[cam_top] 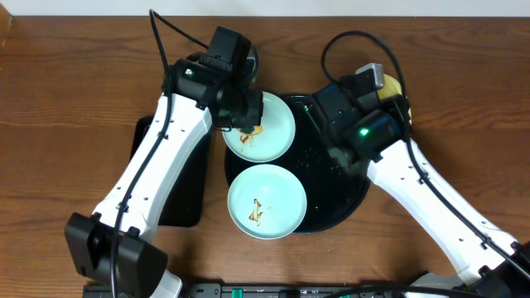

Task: Clean dirty plates on tray and stack at the side
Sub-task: 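Lift the yellow plate with the right gripper off the black tray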

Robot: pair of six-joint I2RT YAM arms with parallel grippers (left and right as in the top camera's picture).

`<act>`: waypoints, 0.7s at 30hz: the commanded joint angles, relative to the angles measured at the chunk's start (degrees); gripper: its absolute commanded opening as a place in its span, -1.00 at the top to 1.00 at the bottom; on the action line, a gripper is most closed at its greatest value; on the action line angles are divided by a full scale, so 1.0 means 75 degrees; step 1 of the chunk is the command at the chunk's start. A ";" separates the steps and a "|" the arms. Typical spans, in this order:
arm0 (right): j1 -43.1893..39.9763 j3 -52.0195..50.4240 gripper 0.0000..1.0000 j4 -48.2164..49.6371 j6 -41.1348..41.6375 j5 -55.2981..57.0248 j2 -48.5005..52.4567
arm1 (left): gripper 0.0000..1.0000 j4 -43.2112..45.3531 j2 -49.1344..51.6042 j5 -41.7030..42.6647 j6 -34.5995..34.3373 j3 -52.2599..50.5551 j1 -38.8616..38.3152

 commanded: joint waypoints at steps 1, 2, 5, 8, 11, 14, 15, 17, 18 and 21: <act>0.0344 0.0175 0.97 0.0009 -0.0184 0.1172 -0.0108 | 0.85 0.0009 -0.0012 -0.0073 -0.0009 0.0070 0.0187; 0.0391 0.0175 0.98 0.0023 -0.0219 0.1239 -0.0108 | 0.85 0.0006 -0.0012 -0.0073 -0.0009 0.0070 0.0221; 0.0554 0.0175 0.97 0.0224 -0.0530 0.1276 -0.0108 | 0.85 -0.0009 -0.0012 -0.0073 -0.0009 0.0070 0.0321; 0.0659 0.0175 0.97 0.0271 -0.0603 0.1367 -0.0108 | 0.85 -0.0029 -0.0012 -0.0073 -0.0003 0.0070 0.0356; 0.0743 0.0175 0.97 0.0306 -0.0612 0.1393 -0.0108 | 0.85 -0.0026 -0.0012 -0.0073 0.0017 0.0070 0.0356; 0.0793 0.0175 0.97 0.0315 -0.0612 0.1393 -0.0108 | 0.85 -0.0026 -0.0012 -0.0073 0.0017 0.0070 0.0356; 0.0804 0.0175 0.97 0.0312 -0.0612 0.1393 -0.0108 | 0.85 -0.0026 -0.0012 -0.0073 0.0015 0.0070 0.0356; 0.0836 0.0175 0.97 0.0315 -0.0612 0.1393 -0.0108 | 0.85 -0.0029 -0.0012 -0.0073 0.0015 0.0070 0.0356; 0.0854 0.0175 0.97 0.0318 -0.0609 0.1390 -0.0108 | 0.85 -0.0029 -0.0012 -0.0073 0.0015 0.0070 0.0356; 0.0906 0.0175 0.97 0.0318 -0.0606 0.1381 -0.0108 | 0.85 -0.0029 -0.0012 -0.0073 0.0015 0.0070 0.0356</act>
